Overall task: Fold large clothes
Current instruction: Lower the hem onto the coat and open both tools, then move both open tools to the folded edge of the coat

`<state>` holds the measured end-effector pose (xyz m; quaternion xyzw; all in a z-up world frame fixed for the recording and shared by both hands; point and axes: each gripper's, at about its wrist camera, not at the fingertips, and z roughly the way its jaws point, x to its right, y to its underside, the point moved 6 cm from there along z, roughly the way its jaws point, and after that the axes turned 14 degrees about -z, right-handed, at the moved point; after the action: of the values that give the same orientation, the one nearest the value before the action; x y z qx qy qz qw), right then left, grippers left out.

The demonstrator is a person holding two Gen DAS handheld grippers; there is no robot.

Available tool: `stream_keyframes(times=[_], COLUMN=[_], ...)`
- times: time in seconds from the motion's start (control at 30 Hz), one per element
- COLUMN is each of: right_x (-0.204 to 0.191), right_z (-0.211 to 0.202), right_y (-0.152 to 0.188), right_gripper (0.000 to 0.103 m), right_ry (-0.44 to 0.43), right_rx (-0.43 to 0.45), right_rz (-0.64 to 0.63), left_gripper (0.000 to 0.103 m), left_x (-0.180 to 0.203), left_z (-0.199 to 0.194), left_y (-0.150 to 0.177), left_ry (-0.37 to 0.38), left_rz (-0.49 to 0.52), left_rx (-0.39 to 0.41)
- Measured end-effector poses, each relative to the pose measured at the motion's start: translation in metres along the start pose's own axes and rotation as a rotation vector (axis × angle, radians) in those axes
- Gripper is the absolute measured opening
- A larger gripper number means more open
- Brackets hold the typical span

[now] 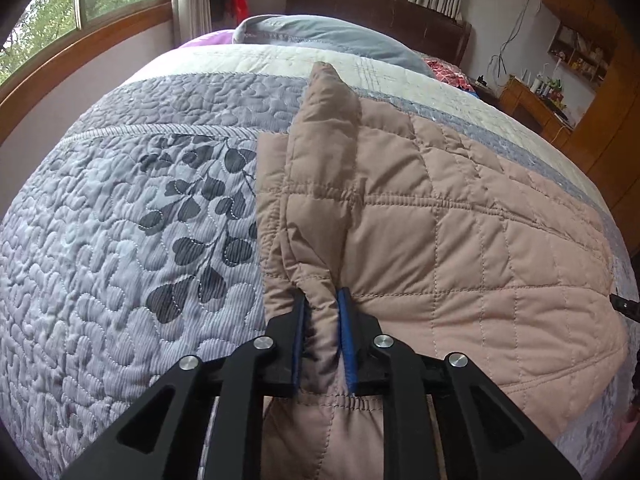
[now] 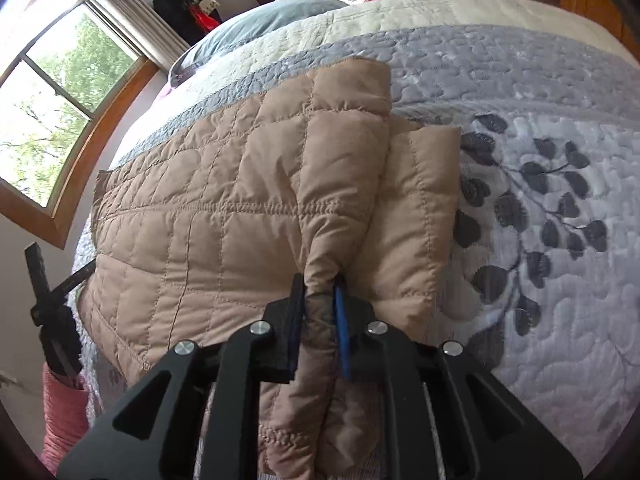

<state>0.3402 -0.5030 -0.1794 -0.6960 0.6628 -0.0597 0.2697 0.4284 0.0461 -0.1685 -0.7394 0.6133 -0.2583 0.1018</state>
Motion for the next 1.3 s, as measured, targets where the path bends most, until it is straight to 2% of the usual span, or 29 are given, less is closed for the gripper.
stream_keyframes(times=[0.07, 0.1, 0.17, 0.2, 0.33, 0.47, 0.63, 0.83, 1.07, 1.17, 1.3], right_x=[-0.008, -0.01, -0.022, -0.032, -0.086, -0.134, -0.148, -0.15, -0.147, -0.149, -0.16], right_z=[-0.02, -0.031, -0.054, -0.064, -0.071, -0.052, -0.029, 0.003, 0.027, 0.015, -0.012], right_y=[0.0, 0.001, 0.004, 0.006, 0.016, 0.028, 0.031, 0.046, 0.05, 0.042, 0.012], right_gripper=[0.024, 0.024, 0.023, 0.023, 0.023, 0.024, 0.024, 0.022, 0.019, 0.021, 0.023], right_ry=[0.09, 0.138, 0.221, 0.232, 0.156, 0.082, 0.064, 0.083, 0.122, 0.098, 0.079], right_rx=[0.022, 0.04, 0.082, 0.099, 0.114, 0.073, 0.032, -0.043, -0.072, -0.075, -0.001], right_rz=[-0.015, -0.026, -0.048, -0.062, -0.141, -0.185, -0.182, -0.17, -0.189, -0.17, -0.188], left_gripper=[0.027, 0.04, 0.044, 0.044, 0.044, 0.044, 0.044, 0.044, 0.045, 0.043, 0.043], left_x=[-0.002, -0.004, -0.003, 0.004, 0.043, 0.082, 0.1, 0.088, 0.086, 0.091, 0.112], left_z=[-0.016, -0.028, -0.053, -0.067, -0.091, -0.089, -0.068, -0.031, -0.027, -0.036, -0.06], left_y=[-0.003, -0.004, -0.006, -0.004, 0.019, 0.052, 0.079, 0.098, 0.102, 0.094, 0.065], left_ry=[-0.038, -0.08, -0.143, -0.146, -0.087, -0.038, -0.052, -0.054, -0.045, -0.05, 0.02], left_rz=[-0.008, -0.008, 0.009, 0.024, 0.087, 0.178, 0.245, 0.271, 0.272, 0.26, 0.249], left_rx=[0.021, 0.059, 0.149, 0.189, 0.194, 0.159, 0.135, 0.051, 0.053, 0.037, 0.077])
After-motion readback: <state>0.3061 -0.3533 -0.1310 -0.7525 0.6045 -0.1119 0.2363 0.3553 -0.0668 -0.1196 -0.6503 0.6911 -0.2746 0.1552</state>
